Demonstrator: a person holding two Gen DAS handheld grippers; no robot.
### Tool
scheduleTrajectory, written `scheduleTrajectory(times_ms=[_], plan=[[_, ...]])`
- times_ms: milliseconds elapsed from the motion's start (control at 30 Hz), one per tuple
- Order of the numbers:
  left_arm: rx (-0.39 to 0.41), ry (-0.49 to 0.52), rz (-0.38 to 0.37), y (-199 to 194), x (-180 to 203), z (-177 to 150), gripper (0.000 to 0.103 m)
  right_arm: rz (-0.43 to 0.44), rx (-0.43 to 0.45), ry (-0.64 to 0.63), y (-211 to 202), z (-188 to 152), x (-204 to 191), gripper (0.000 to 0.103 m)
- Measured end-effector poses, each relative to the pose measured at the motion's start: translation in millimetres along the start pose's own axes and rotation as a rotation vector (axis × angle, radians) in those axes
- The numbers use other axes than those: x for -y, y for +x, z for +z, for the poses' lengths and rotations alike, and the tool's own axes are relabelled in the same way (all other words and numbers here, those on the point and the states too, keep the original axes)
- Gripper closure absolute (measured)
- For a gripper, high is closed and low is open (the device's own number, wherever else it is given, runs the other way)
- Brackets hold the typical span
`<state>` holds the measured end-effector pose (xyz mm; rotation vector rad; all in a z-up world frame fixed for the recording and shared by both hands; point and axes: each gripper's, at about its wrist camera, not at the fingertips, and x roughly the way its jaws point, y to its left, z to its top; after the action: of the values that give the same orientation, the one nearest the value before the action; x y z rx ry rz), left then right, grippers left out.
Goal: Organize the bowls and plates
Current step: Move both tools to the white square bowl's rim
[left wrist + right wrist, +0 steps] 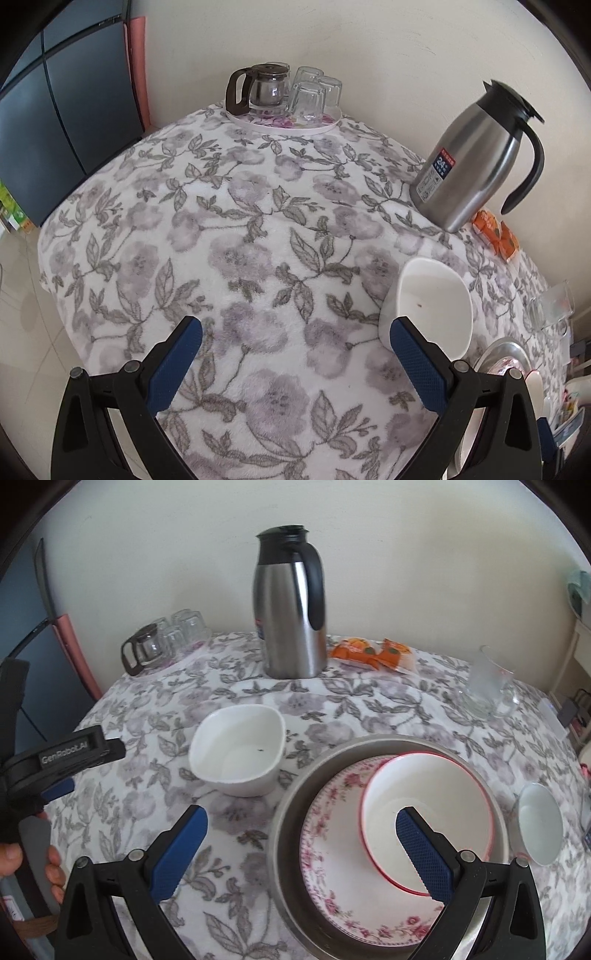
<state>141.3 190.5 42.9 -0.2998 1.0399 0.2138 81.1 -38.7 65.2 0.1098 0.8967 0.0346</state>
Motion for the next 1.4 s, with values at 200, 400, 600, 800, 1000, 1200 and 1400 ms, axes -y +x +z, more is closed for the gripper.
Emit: scheduleTrajectory(times_ms=[200, 400, 600, 800, 1000, 1200, 1400], plan=[[0.015, -0.036, -0.045, 9, -10, 6, 0.002, 0.011, 0.007, 0.001, 7, 18, -4, 0.0], [0.044, -0.055, -0.111, 23, -3, 11, 0.001, 0.022, -0.008, 0.01, 20, 46, -6, 0.0], [0.05, 0.026, -0.11, 35, 16, 14, 0.001, 0.048, -0.044, 0.029, 38, 64, -5, 0.005], [0.033, 0.028, -0.081, 44, 26, 13, 0.001, 0.024, -0.105, -0.038, 62, 68, -13, 0.014], [0.012, 0.07, -0.11, 57, 35, 9, 0.001, 0.044, -0.166, -0.013, 87, 69, -10, 0.022], [-0.048, 0.014, -0.224, 71, 33, 9, 0.002, 0.057, -0.209, 0.006, 103, 68, -4, 0.04], [-0.101, -0.006, -0.318, 80, 40, 7, 0.021, 0.08, -0.239, 0.0, 116, 67, -7, 0.053]])
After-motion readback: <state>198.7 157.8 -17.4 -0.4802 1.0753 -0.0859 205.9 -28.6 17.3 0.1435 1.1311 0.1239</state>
